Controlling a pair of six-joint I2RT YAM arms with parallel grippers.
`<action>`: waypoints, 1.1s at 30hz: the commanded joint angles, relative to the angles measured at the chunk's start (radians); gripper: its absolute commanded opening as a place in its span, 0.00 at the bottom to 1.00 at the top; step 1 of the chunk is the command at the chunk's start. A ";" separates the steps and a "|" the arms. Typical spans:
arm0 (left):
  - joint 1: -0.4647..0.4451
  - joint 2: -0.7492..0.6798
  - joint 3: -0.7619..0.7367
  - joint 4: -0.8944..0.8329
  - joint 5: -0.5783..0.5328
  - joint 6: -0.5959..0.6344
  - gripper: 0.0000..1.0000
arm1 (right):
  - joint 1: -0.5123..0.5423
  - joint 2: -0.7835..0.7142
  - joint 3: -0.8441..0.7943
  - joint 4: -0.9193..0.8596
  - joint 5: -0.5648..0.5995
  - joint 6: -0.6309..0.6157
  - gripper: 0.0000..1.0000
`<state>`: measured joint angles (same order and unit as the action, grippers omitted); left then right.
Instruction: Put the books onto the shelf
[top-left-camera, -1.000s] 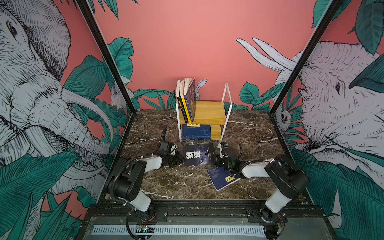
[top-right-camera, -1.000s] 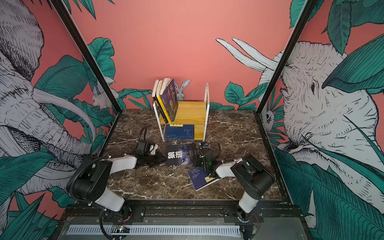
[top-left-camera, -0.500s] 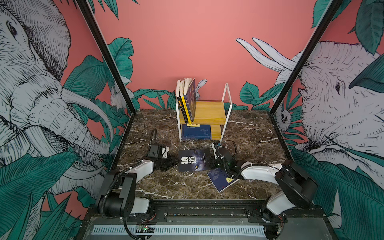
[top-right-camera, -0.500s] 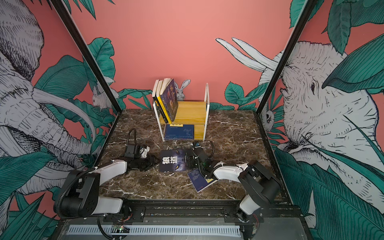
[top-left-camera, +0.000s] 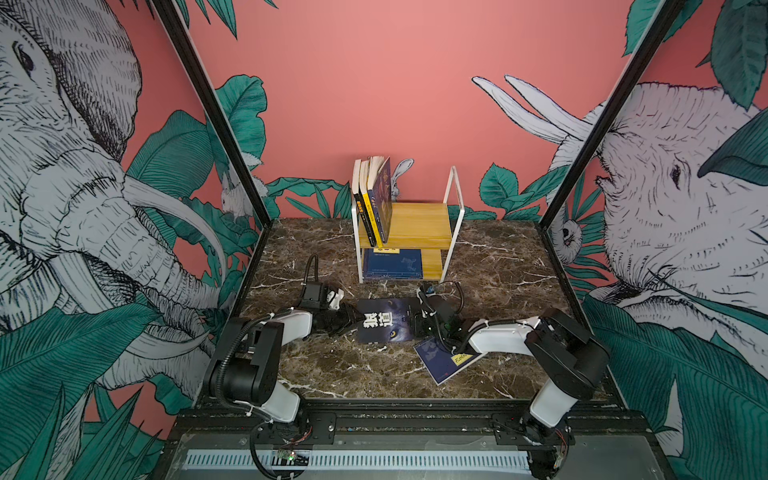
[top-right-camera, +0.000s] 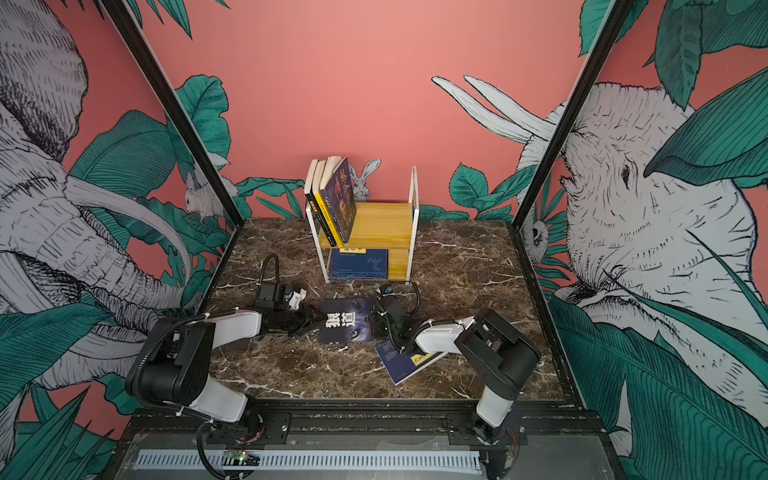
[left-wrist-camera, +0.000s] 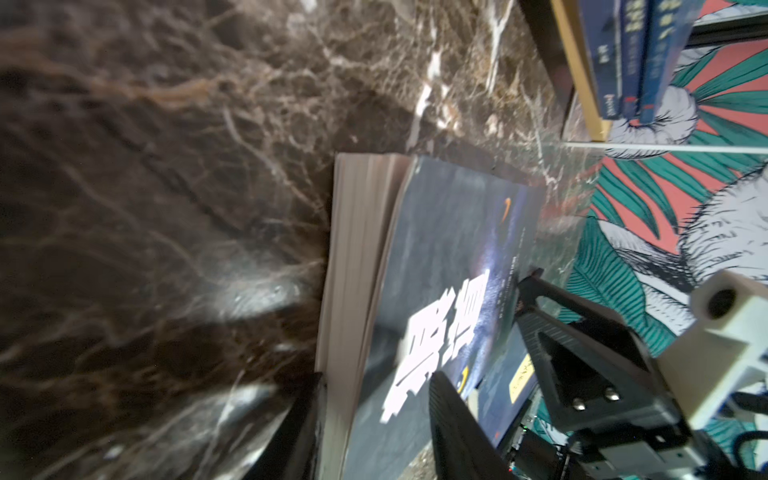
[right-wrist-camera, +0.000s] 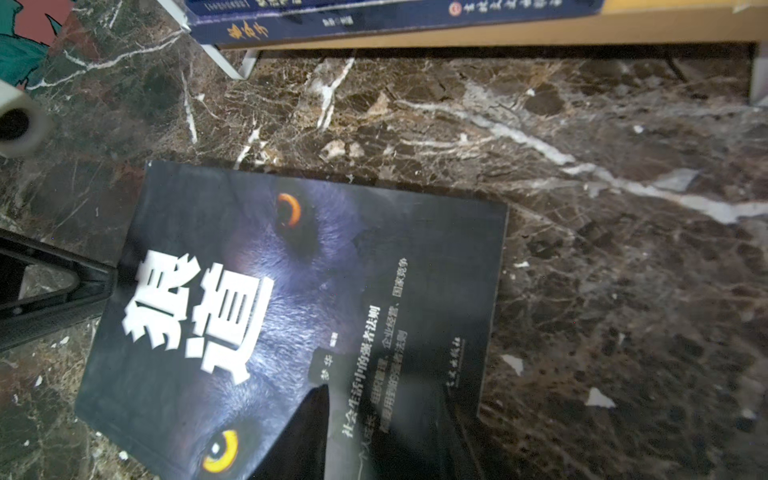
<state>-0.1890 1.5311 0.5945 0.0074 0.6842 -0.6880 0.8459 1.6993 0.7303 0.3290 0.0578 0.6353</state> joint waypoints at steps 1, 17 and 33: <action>-0.007 -0.051 0.006 0.068 0.093 -0.051 0.36 | 0.019 0.035 -0.034 -0.006 0.004 0.009 0.44; -0.004 -0.136 0.030 0.034 0.141 -0.033 0.00 | 0.025 0.069 -0.015 0.004 -0.006 0.000 0.44; 0.036 -0.172 0.036 0.036 0.158 -0.044 0.00 | 0.085 -0.275 -0.052 -0.168 0.157 -0.129 0.48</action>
<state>-0.1600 1.4010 0.6132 0.0071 0.7971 -0.7124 0.9012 1.4834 0.6952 0.2169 0.1337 0.5655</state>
